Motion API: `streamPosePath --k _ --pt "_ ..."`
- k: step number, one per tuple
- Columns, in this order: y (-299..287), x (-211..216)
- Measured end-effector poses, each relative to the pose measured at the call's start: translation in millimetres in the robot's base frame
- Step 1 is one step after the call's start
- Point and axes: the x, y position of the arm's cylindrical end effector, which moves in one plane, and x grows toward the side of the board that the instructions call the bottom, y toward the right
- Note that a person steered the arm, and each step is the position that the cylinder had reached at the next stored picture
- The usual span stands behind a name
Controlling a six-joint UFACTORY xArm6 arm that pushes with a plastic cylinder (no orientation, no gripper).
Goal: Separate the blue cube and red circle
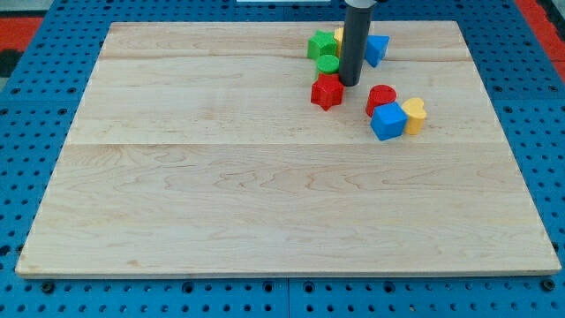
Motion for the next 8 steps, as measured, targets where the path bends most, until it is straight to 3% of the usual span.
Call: streamPosePath --k 3,5,8 --pt "14.6 -4.7" --pt "147.1 -14.8" --pt "83.6 64.7"
